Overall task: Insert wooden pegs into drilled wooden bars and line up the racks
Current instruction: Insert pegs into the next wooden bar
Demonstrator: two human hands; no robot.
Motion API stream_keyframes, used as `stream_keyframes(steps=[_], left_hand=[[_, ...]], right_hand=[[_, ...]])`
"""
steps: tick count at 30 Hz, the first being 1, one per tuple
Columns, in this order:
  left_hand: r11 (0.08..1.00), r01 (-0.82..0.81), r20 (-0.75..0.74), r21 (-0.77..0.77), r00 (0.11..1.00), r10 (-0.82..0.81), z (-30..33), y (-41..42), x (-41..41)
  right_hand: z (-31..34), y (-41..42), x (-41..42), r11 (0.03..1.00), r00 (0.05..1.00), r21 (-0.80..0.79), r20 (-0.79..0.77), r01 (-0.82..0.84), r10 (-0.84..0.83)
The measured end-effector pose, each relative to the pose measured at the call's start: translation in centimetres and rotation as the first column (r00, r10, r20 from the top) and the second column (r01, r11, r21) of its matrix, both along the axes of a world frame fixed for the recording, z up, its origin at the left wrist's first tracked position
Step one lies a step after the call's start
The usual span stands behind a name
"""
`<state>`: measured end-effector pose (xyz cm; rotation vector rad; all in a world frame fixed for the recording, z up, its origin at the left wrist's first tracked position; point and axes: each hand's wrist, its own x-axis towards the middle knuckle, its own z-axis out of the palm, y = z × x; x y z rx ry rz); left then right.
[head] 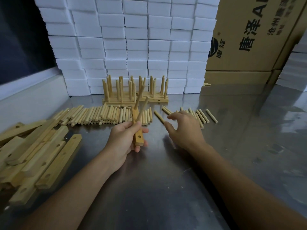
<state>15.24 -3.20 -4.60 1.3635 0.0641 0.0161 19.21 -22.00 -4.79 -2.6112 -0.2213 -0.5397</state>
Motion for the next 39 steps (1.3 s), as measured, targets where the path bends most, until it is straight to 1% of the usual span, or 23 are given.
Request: stream_keyframes(steps=[3,5,6,10,15,16,18,20,21,23,27,29,32,34,36,39], left_hand=[[1.0,0.009,-0.013,-0.029,1.0,-0.009,0.3,0.0,0.0],[0.999,0.007,-0.018,-0.035,1.0,-0.008,0.5,-0.1,-0.1],[0.999,0.004,-0.02,-0.037,1.0,-0.005,0.5,-0.1,-0.2],[1.0,-0.009,-0.021,-0.029,1.0,0.008,0.7,-0.4,-0.4],[1.0,-0.022,-0.028,-0.014,0.999,0.022,0.7,-0.4,-0.5],[1.0,-0.024,-0.029,-0.013,0.999,0.024,0.7,-0.4,-0.4],[1.0,-0.025,-0.027,-0.014,0.999,0.025,0.7,-0.4,-0.4],[1.0,-0.027,-0.027,-0.013,0.999,0.026,0.6,-0.4,-0.4],[0.999,-0.028,-0.027,-0.016,0.999,0.028,0.6,-0.3,-0.4],[0.999,-0.027,-0.026,-0.021,0.999,0.026,0.7,-0.4,-0.4],[0.999,-0.019,-0.022,-0.036,1.0,0.019,0.7,-0.3,-0.4],[0.999,-0.011,-0.025,-0.051,1.0,0.009,0.8,-0.2,-0.4],[0.997,0.002,-0.036,-0.075,0.999,-0.005,0.9,-0.1,-0.4],[0.997,0.006,-0.038,-0.072,0.999,-0.008,0.9,0.0,-0.3],[0.997,0.006,-0.036,-0.071,0.999,-0.009,0.8,0.2,-0.3],[0.998,0.005,-0.038,-0.062,0.999,-0.008,0.7,0.2,-0.3]], right_hand=[[0.0,-0.4,0.2,0.981,0.985,-0.178,-0.136,0.078,-0.103],[-0.3,-0.5,0.3,0.96,0.973,-0.265,-0.178,0.093,-0.144],[-0.4,-0.5,0.3,0.954,0.972,-0.282,-0.173,0.105,-0.158],[-0.6,0.1,0.5,0.961,0.983,-0.235,-0.074,0.146,-0.168],[-0.7,0.7,0.7,0.943,0.98,-0.283,-0.04,0.176,-0.195],[-0.6,0.7,0.7,0.946,0.984,-0.283,-0.034,0.159,-0.175],[-0.6,1.1,0.7,0.962,0.997,-0.27,-0.048,0.047,-0.062],[-0.5,1.4,0.4,0.96,0.993,-0.276,-0.113,-0.057,0.026],[-0.5,1.6,0.3,0.957,0.989,-0.279,-0.14,-0.076,0.038],[-0.5,1.7,-0.1,0.966,0.993,-0.255,-0.122,-0.033,0.002],[0.0,1.3,-0.2,0.968,0.99,-0.214,-0.022,0.134,-0.142],[0.4,1.1,-0.1,0.974,0.985,-0.162,-0.044,0.158,-0.167],[0.6,0.8,-0.1,0.993,0.985,-0.071,-0.141,0.091,-0.1],[0.5,0.7,-0.1,0.991,0.979,-0.125,-0.192,0.05,-0.074],[0.4,0.6,-0.1,0.981,0.979,-0.196,-0.195,0.014,-0.053],[0.7,0.6,-0.2,0.986,0.976,-0.164,-0.213,0.003,-0.038]])
